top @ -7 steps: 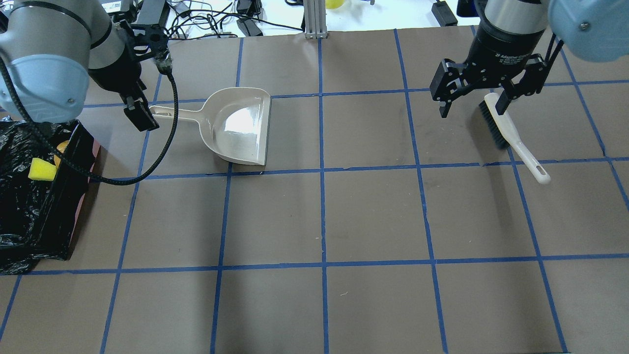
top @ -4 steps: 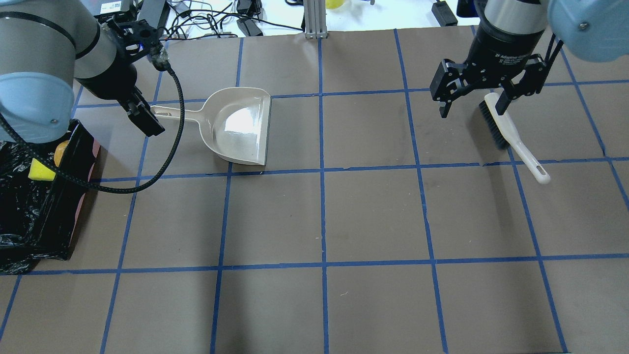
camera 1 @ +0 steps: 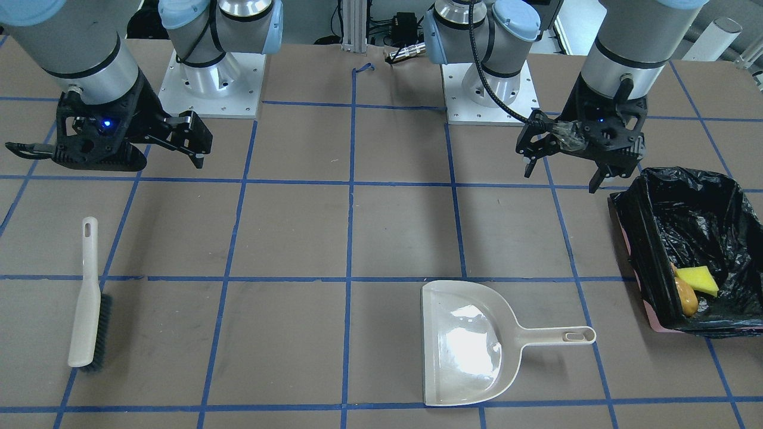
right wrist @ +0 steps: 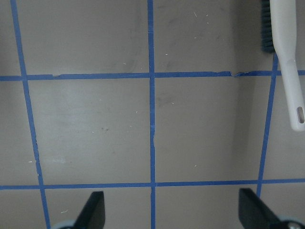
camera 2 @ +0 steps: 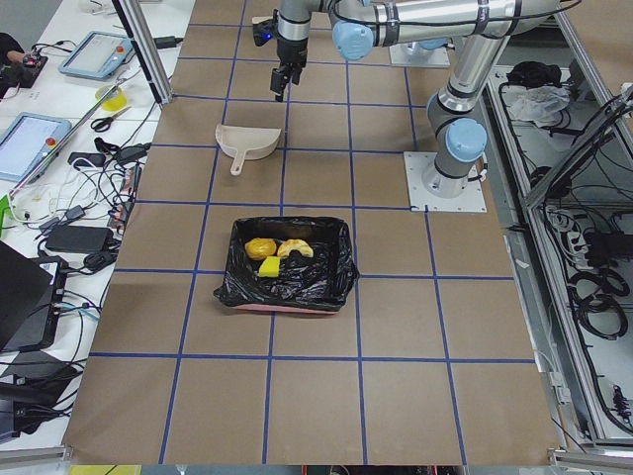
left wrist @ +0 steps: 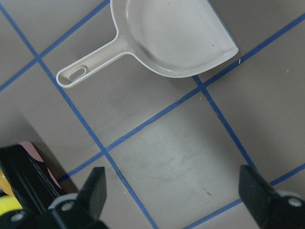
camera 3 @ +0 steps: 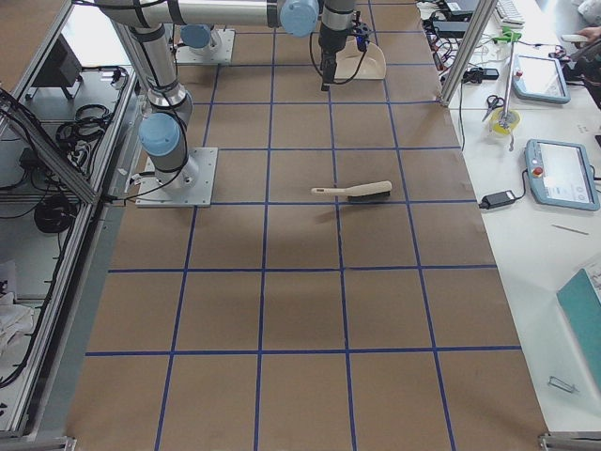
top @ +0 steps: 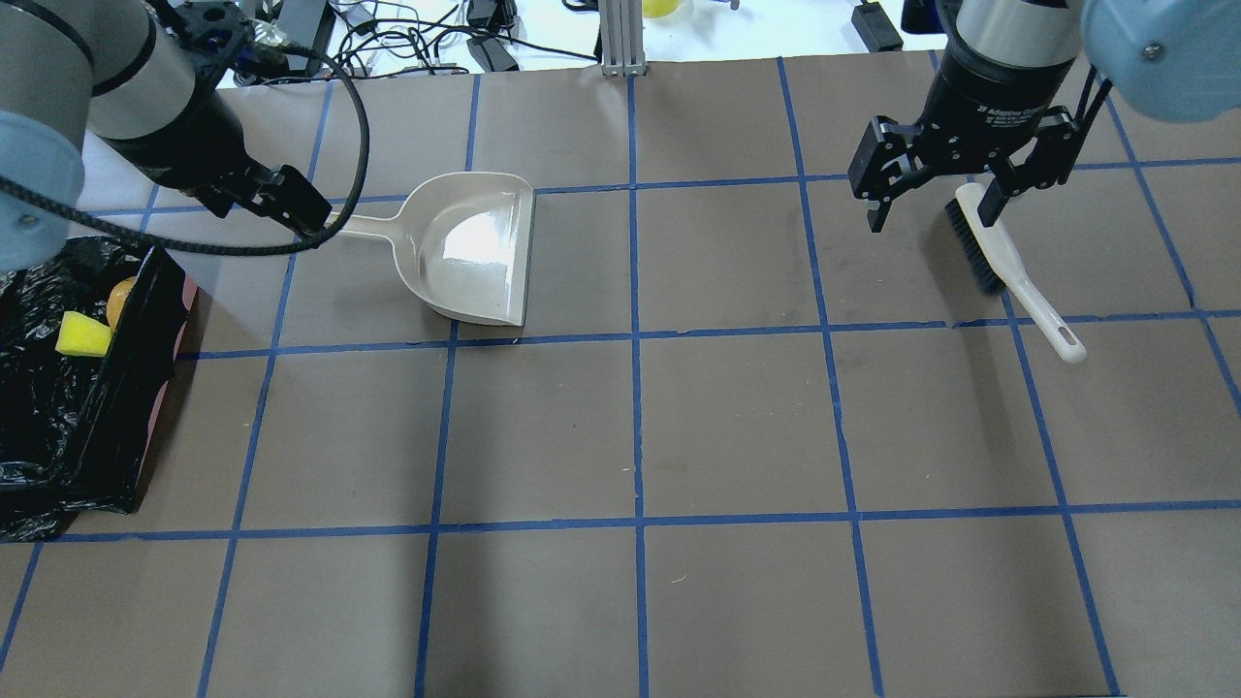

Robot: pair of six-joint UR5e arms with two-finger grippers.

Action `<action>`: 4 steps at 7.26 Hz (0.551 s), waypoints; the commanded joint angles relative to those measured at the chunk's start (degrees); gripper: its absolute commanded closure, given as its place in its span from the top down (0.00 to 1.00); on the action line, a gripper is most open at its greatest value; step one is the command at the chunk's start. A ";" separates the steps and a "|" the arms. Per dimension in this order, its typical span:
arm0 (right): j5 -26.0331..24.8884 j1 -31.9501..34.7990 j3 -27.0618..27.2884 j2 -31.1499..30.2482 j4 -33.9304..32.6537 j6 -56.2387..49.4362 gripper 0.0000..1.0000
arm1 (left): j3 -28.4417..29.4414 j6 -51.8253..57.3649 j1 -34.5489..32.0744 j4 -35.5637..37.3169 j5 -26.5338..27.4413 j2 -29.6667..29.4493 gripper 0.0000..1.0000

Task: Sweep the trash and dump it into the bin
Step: 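Open the left gripper, release the dustpan and raise the left arm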

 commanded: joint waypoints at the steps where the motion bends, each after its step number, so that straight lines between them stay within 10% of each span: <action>1: 0.00 0.00 0.00 -0.01 0.02 0.00 1.00 | 8.54 -18.91 -3.06 -8.51 0.09 -2.87 1.00; 4: 0.00 0.00 0.09 -0.01 0.02 0.00 1.00 | 8.67 -22.06 -8.62 -8.45 0.88 -3.77 1.00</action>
